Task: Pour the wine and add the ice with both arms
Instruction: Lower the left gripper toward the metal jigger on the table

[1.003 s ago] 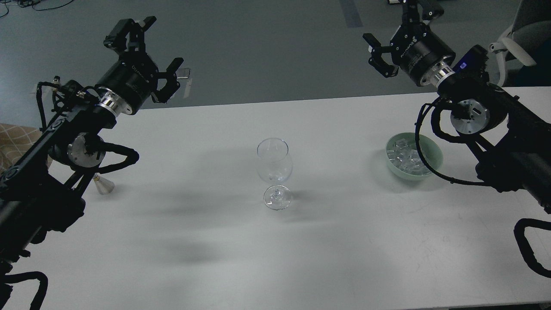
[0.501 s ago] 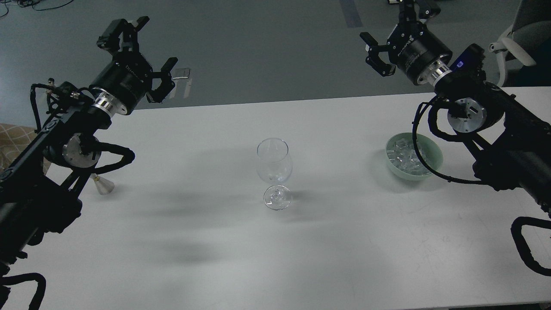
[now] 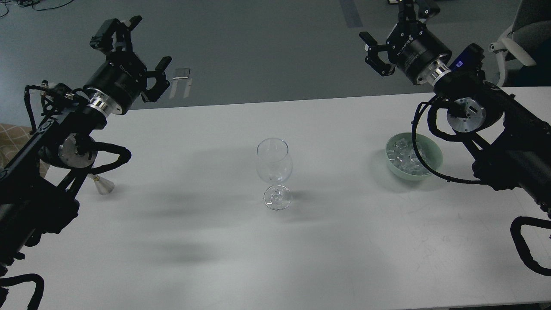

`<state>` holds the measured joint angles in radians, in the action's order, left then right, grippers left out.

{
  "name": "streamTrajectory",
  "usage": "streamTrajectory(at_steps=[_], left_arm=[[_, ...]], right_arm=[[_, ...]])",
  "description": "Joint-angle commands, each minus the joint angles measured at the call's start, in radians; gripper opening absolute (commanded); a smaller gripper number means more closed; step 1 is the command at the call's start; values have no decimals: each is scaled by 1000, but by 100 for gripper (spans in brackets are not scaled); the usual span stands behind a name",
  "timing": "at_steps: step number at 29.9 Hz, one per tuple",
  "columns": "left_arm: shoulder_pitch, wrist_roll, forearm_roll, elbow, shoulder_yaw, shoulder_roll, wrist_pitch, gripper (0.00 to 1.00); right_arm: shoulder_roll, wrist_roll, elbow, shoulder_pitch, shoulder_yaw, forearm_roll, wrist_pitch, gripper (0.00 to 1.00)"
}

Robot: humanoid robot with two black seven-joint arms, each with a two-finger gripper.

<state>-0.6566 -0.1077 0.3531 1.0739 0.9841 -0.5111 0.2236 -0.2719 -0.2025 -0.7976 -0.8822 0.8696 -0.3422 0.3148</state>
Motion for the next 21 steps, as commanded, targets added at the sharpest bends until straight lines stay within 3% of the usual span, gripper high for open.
streamTrajectory(at_steps=[1,9,17,21], left_arm=[[-1,10,-3,6,-2,-36,6,98],[40,43,-40,142,-4,-170,10,98],[230,175,-302,302,134,-355,2,96],[370,204,-341,376,238,-389,3,95]], right_arm=[[-7,0,-2,0,0,0,1,100],[-3,0,-3,0,0,0,1,100],[-6,0,-2,3,-3,0,0,100],[-1,0,-2,3,-3,0,0,100]])
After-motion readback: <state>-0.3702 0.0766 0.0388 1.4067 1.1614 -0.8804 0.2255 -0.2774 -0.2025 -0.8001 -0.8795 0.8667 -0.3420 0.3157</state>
